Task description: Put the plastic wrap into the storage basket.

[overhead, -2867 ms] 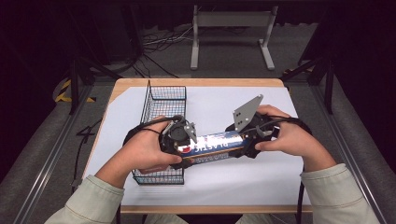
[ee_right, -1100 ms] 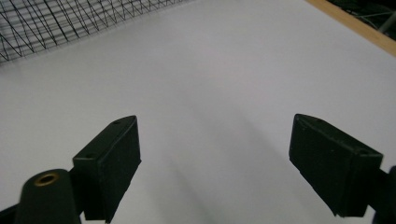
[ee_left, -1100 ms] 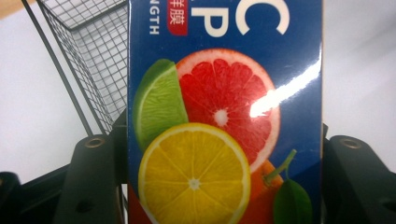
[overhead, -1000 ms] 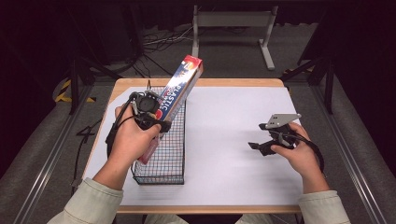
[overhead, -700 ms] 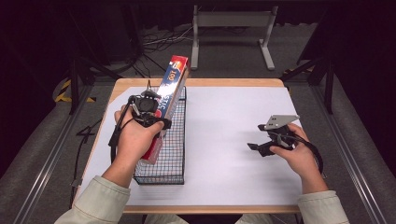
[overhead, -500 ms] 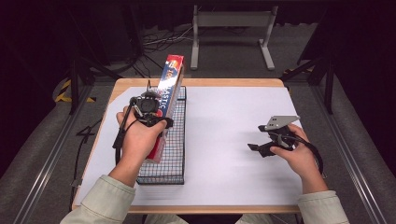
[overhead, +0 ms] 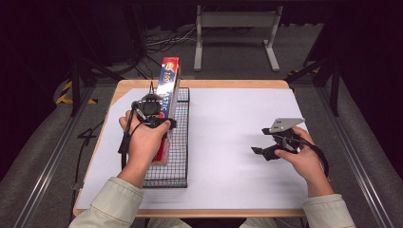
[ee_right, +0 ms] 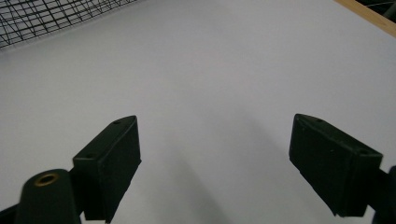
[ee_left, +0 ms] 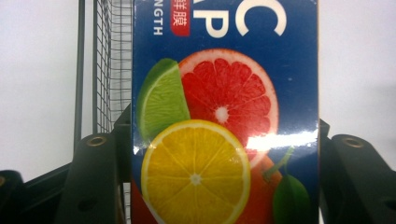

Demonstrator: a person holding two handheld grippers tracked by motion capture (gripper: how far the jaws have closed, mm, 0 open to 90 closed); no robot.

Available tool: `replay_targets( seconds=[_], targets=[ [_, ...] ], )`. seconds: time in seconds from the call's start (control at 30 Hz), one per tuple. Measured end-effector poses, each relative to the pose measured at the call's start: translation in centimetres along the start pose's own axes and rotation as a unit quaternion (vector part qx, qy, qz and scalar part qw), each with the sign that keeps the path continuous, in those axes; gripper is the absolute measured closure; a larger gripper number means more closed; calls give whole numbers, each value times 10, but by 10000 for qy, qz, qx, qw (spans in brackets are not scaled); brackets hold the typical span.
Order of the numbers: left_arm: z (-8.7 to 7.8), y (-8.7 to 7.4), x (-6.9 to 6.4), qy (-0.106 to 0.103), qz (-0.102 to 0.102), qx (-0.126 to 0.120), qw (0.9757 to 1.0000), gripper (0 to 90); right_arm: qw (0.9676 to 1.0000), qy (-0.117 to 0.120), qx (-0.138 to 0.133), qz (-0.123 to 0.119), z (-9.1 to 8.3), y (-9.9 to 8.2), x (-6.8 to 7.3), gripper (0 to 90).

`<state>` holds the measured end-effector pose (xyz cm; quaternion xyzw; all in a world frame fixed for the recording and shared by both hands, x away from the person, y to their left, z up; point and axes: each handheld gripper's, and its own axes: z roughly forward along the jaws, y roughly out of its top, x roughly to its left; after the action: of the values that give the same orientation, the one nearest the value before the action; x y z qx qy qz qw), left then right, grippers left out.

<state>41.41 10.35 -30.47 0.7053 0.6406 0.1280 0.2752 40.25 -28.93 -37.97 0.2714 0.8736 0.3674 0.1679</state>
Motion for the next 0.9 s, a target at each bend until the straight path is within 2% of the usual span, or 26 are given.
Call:
replay_targets(
  seconds=[0.1, 0.23, 0.43, 0.77, 0.9],
  targets=[
    [5, -2, 1, -56, -66, 77, 9999, 393, 10000, 26, 32, 13, 2, -1, 0, 164],
    [15, -6, 0, -25, -146, 168, 9997, 392, 10000, 31, 54, 30, 4, -2, -1, 164],
    [27, -14, -2, 53, -119, 233, 9996, 392, 9999, 61, 116, 35, 7, -4, 0, 156],
    [44, -24, -1, 26, -133, 423, 9990, 391, 9999, 101, -12, 73, 2, -5, -3, 156],
    [49, -27, 1, 68, -216, 453, 9987, 391, 9999, 83, -13, 89, 2, -5, -4, 156]
  ],
)
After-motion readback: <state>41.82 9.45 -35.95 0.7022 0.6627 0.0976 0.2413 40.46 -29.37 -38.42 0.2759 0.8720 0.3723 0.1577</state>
